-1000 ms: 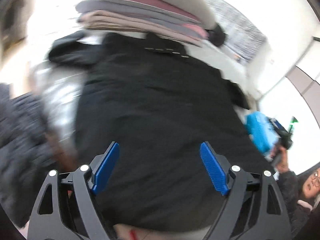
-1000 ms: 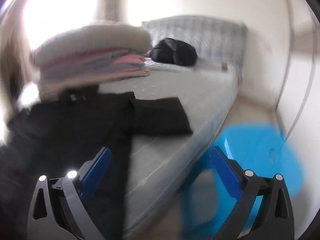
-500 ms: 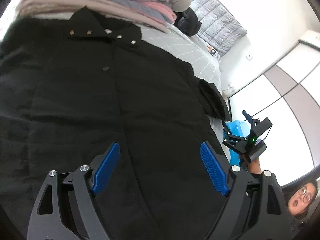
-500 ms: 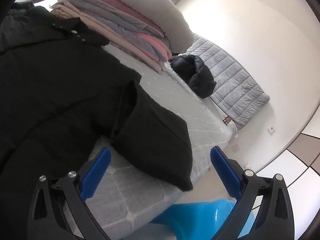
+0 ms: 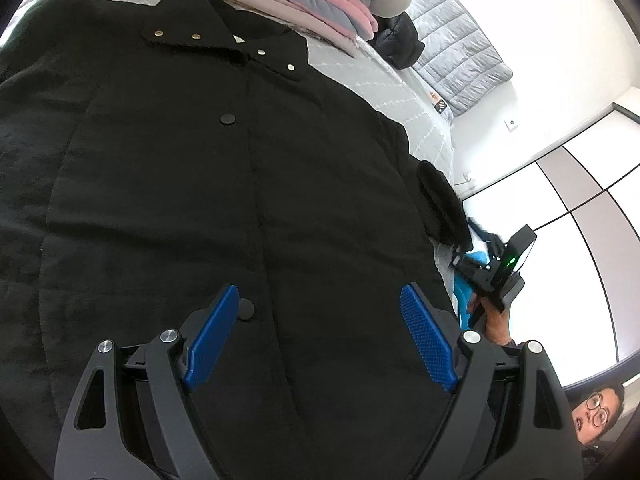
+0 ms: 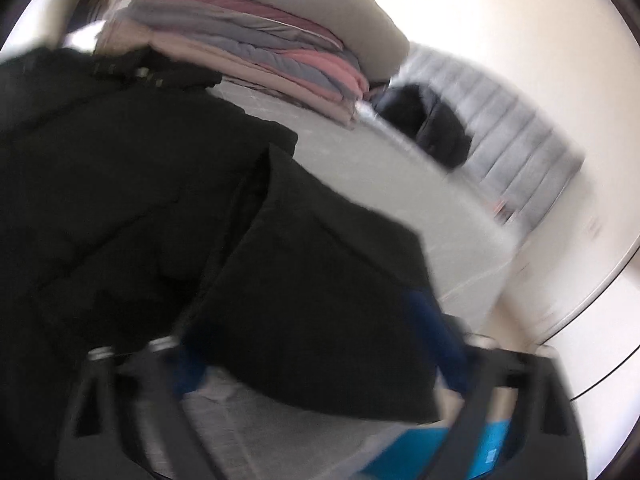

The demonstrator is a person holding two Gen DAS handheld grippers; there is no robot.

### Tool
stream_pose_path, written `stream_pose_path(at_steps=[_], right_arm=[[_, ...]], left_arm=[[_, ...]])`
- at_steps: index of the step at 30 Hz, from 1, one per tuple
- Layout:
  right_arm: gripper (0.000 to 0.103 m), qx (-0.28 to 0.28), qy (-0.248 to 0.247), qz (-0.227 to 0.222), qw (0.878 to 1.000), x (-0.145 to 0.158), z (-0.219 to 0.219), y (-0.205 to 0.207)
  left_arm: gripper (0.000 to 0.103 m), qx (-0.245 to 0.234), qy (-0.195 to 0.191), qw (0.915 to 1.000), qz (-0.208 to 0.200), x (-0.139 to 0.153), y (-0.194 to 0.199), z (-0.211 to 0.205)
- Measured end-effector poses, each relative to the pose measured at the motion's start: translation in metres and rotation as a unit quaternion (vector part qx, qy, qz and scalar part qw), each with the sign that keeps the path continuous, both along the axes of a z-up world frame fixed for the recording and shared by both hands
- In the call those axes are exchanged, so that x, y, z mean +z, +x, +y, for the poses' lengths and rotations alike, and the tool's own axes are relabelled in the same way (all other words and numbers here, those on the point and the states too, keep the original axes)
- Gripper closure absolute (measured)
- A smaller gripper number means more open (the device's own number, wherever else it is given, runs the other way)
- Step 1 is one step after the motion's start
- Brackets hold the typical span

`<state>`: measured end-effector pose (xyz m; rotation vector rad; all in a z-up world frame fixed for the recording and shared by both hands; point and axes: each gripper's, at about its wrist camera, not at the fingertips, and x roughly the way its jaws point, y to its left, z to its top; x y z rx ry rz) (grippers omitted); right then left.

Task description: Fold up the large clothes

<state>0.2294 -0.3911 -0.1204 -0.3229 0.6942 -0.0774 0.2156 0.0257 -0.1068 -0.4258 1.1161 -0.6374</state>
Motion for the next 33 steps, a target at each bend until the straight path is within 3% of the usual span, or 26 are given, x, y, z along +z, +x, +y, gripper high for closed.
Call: stream_pose_path(at_steps=[1,4,6,8,10,15,20,23,27,33], right_arm=[[0.086,-0.014,0.030,-0.004,0.999,0.004,-0.008,0.000],[0.091,-0.041,0.115,-0.013,0.992,0.011,-0.030,-0.002],[0.092,-0.059,0.192,-0.020,0.980,0.016,-0.050,-0.004],[0.092,-0.086,0.293,-0.043,0.951,0.024,-0.080,-0.010],[0.092,-0.114,0.385,-0.077,0.912,0.033,-0.111,-0.019],[0.092,-0.179,0.514,-0.156,0.825,0.055,-0.177,-0.044],[0.092,-0.203,0.549,-0.198,0.786,0.080,-0.199,-0.052],[0.092,-0.189,0.553,-0.209,0.784,0.101,-0.190,-0.049],[0.092,-0.130,0.540,-0.214,0.803,0.145,-0.141,-0.023],[0.092,-0.009,0.516,-0.207,0.831,0.203,-0.006,0.036]], left_arm=[[0.023,0.000,0.001,1.0000,0.002,-0.001,0.000,0.000],[0.023,-0.001,0.003,1.0000,0.007,-0.005,0.002,-0.001],[0.023,-0.001,0.005,0.9999,0.010,-0.007,0.003,-0.002],[0.023,0.003,0.006,0.9999,0.013,-0.009,0.005,-0.003],[0.023,0.008,0.005,0.9998,0.016,-0.010,0.006,0.000],[0.023,0.026,-0.001,0.9994,0.024,-0.013,0.008,0.010],[0.023,0.051,-0.022,0.9982,0.023,-0.005,0.012,0.029],[0.023,0.068,-0.037,0.9968,0.018,0.002,0.014,0.042],[0.023,0.100,-0.061,0.9930,0.015,0.011,0.015,0.066],[0.023,0.149,-0.098,0.9839,0.006,0.024,0.012,0.110]])
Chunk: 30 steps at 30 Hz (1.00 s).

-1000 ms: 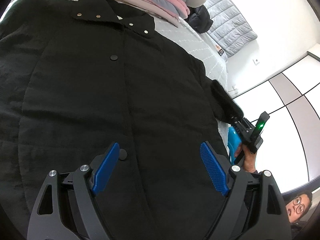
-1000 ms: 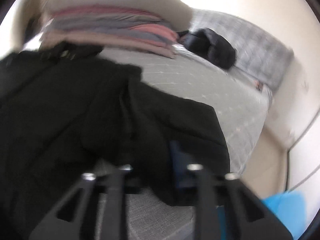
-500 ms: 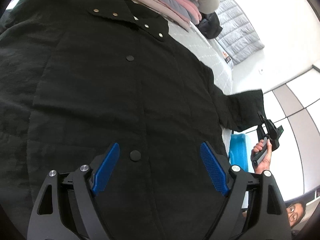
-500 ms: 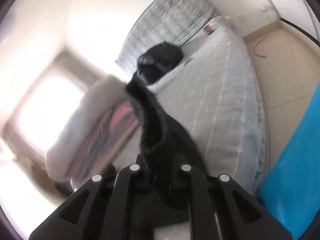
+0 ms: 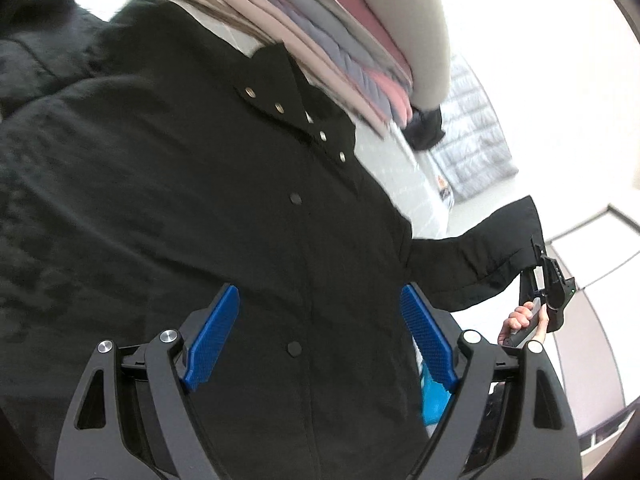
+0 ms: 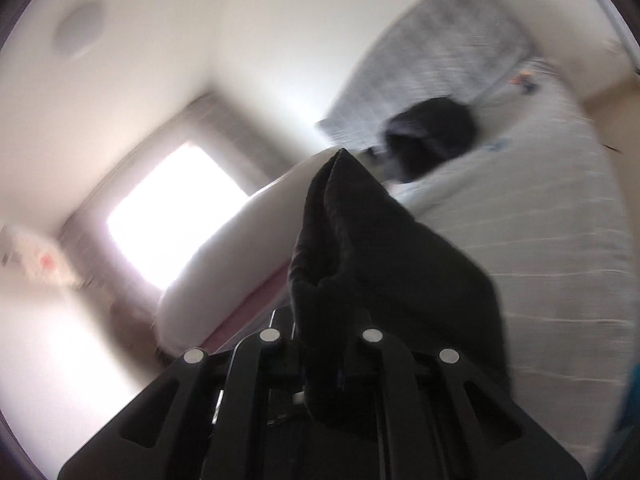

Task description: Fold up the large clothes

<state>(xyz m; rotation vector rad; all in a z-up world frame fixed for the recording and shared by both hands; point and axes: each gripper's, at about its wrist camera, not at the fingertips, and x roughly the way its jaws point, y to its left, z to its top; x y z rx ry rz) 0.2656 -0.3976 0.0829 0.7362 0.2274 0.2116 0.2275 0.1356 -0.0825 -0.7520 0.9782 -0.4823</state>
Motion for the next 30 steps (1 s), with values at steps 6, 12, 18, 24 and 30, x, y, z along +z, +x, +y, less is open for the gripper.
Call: stream_pose_path(at_steps=[6,12,18,24,30], right_arm=[[0.092,0.078,-0.033,0.017,0.996,-0.016,0.132,0.059],[0.088,0.146,-0.043,0.110,0.982,-0.111,0.245,0.106],[0.052,0.210,-0.056,0.236,0.947,-0.197,0.296,0.125],[0.050,0.236,-0.086,0.176,0.952,-0.169,0.296,0.093],[0.030,0.073,-0.062,0.142,0.985,-0.150,0.201,0.064]], left_arm=[[0.020,0.047,-0.040,0.9981,0.006,0.004,-0.005,0.042],[0.019,0.080,-0.058,0.9951,0.005,0.007,-0.011,0.065],[0.019,0.087,-0.069,0.9937,0.013,0.005,-0.012,0.075],[0.019,0.087,-0.070,0.9936,0.018,0.002,-0.014,0.077],[0.019,0.090,-0.065,0.9936,0.018,0.002,-0.015,0.078]])
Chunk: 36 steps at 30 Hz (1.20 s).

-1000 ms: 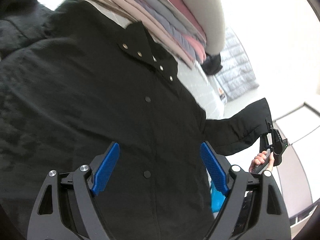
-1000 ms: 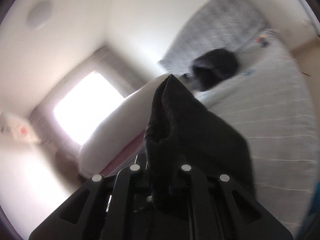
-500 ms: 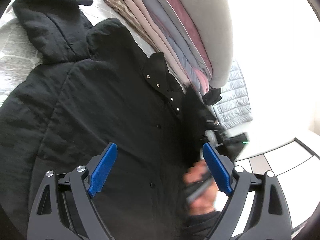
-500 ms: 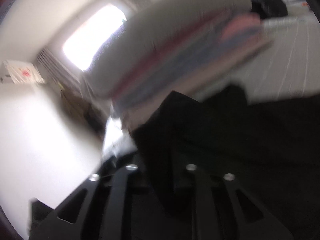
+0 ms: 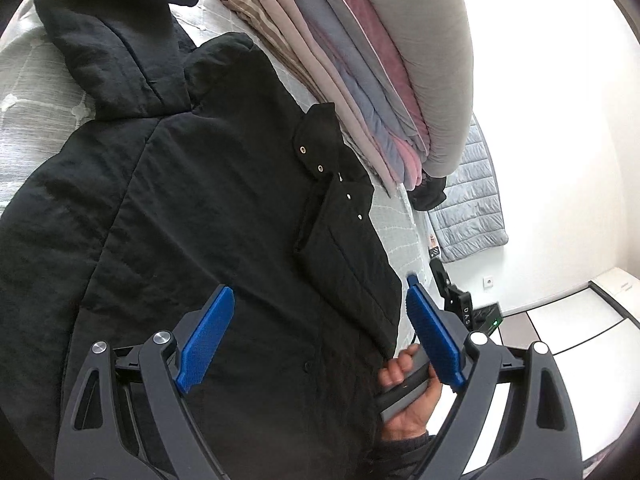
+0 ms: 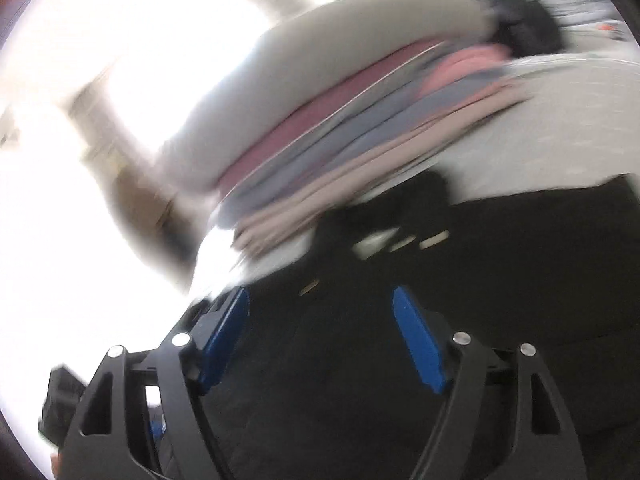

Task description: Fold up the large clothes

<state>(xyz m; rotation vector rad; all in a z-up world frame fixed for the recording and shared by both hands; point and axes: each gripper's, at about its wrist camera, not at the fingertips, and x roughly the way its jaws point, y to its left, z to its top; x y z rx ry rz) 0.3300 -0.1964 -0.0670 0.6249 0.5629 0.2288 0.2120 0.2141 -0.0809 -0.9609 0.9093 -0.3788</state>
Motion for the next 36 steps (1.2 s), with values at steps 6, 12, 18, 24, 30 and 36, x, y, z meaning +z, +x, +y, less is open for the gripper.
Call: stream_pose_path(at_steps=[6,12,18,24,30,36], right_arm=[[0.030,-0.039,0.000,0.127,0.991,-0.083,-0.042,0.001],[0.030,0.090,0.023,0.082,0.992,-0.037,0.042,0.012],[0.030,0.326,0.130,0.114,0.930,-0.023,0.239,0.071],[0.030,0.357,0.143,0.178,0.906,-0.052,0.401,0.142],[0.074,0.327,0.147,0.211,0.909,-0.078,0.458,0.186],[0.097,0.295,0.133,0.192,0.926,-0.077,0.458,0.207]], left_arm=[[0.019,0.000,0.019,0.9998,-0.001,0.002,-0.005,0.001],[0.019,0.072,0.031,0.9965,-0.029,0.021,-0.026,0.048],[0.018,0.243,0.046,0.9673,-0.056,0.043,-0.078,0.137],[0.014,0.347,-0.016,0.9371,-0.034,0.025,-0.114,0.192],[0.014,0.349,-0.049,0.9352,-0.035,0.020,-0.118,0.206],[0.014,0.340,-0.072,0.9370,-0.036,0.017,-0.119,0.206]])
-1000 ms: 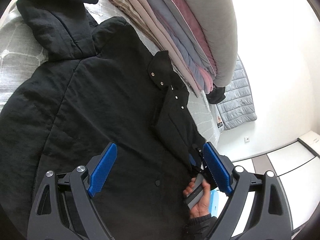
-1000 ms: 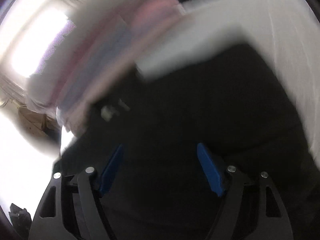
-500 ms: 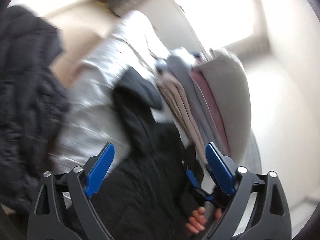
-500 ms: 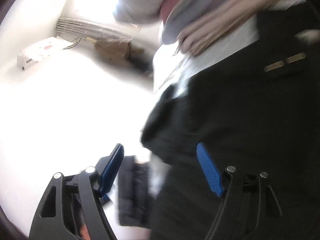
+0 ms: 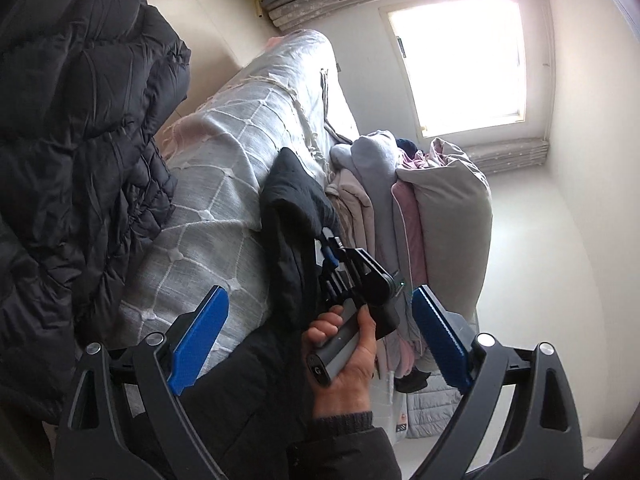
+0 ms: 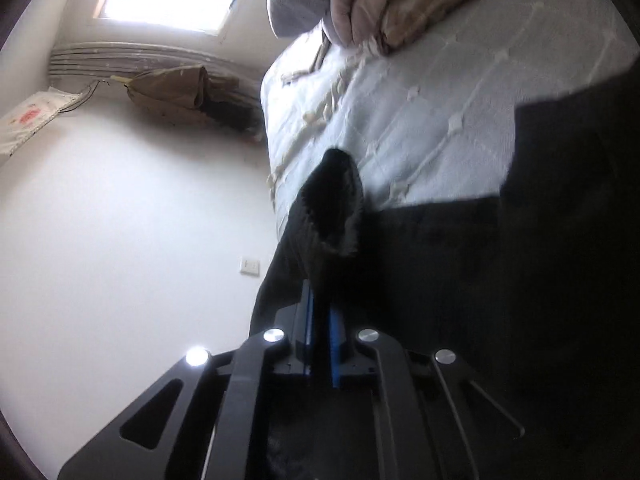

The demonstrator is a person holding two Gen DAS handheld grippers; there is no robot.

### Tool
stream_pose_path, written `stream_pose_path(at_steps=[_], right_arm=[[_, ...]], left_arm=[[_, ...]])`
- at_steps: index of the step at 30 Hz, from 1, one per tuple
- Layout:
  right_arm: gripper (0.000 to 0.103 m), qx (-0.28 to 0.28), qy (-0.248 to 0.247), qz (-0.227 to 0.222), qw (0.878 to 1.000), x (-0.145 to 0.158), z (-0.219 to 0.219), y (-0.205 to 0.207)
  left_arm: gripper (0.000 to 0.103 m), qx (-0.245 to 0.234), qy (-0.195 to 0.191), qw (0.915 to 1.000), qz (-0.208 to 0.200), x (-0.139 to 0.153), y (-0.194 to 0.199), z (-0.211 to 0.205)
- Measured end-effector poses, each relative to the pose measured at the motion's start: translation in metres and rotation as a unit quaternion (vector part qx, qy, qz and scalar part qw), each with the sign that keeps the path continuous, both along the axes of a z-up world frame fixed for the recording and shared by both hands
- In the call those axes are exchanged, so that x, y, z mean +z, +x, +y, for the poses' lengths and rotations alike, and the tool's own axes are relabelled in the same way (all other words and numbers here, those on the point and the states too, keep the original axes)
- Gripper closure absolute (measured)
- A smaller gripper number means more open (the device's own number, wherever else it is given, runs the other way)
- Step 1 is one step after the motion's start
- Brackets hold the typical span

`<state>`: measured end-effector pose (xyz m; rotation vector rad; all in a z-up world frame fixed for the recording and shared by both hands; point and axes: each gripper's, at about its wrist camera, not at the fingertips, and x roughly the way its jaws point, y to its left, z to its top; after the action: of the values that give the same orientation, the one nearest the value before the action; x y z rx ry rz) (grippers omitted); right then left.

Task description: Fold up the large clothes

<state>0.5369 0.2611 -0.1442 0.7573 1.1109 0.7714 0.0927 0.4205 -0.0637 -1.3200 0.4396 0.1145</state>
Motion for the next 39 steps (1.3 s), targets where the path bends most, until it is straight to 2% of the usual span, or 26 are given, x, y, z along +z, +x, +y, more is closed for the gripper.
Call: stream_pose_path(at_steps=[3,6,8,9,12,15,19,22,27,30,32,35,36,37,39], right_arm=[[0.097,-0.006,0.003,-0.040,0.999,0.026,-0.014,-0.016],[0.097,-0.007,0.004,-0.115,0.993,0.074,-0.034,-0.041],[0.097,-0.015,-0.003,-0.182,0.983,0.114,-0.059,-0.067],[0.097,-0.021,-0.003,-0.212,0.977,0.131,-0.077,-0.082],[0.097,-0.057,-0.012,-0.262,0.963,0.161,-0.137,-0.117],[0.097,-0.121,-0.039,-0.286,0.950,0.173,-0.218,-0.147],[0.097,-0.212,-0.068,-0.262,0.939,0.152,-0.315,-0.174],[0.097,-0.266,-0.109,-0.222,0.932,0.112,-0.372,-0.208],[0.097,-0.294,-0.120,-0.096,0.943,0.004,-0.410,-0.230],[0.094,-0.294,-0.102,-0.035,0.950,-0.035,-0.413,-0.231],[0.093,-0.302,-0.076,-0.019,0.950,-0.045,-0.418,-0.239],[0.080,-0.293,-0.048,-0.004,0.955,-0.045,-0.424,-0.244],[0.071,-0.294,-0.035,-0.002,0.955,-0.042,-0.426,-0.243],[0.062,-0.305,-0.022,0.001,0.952,-0.037,-0.434,-0.250],[0.052,-0.331,-0.011,0.005,0.944,-0.031,-0.446,-0.264]], left_arm=[[0.014,-0.003,-0.001,1.0000,0.000,-0.001,0.000,-0.001],[0.014,-0.005,0.003,1.0000,0.004,-0.002,0.001,-0.003],[0.014,-0.007,0.007,0.9999,0.008,-0.002,0.002,-0.005],[0.014,-0.010,0.008,0.9999,0.010,-0.003,0.003,-0.007],[0.014,-0.020,0.010,0.9996,0.015,-0.004,0.007,-0.012],[0.014,-0.036,0.009,0.9991,0.021,-0.008,0.013,-0.021],[0.014,-0.055,0.019,0.9979,0.030,-0.009,0.020,-0.034],[0.014,-0.067,0.024,0.9968,0.037,-0.011,0.025,-0.043],[0.014,-0.084,0.028,0.9949,0.049,-0.015,0.034,-0.056],[0.014,-0.090,0.036,0.9938,0.054,-0.015,0.037,-0.061],[0.014,-0.093,0.038,0.9933,0.057,-0.016,0.039,-0.063],[0.014,-0.094,0.033,0.9932,0.060,-0.018,0.040,-0.063],[0.014,-0.094,0.031,0.9933,0.060,-0.018,0.041,-0.063],[0.014,-0.095,0.030,0.9933,0.060,-0.018,0.040,-0.063],[0.014,-0.095,0.033,0.9932,0.058,-0.017,0.040,-0.063]])
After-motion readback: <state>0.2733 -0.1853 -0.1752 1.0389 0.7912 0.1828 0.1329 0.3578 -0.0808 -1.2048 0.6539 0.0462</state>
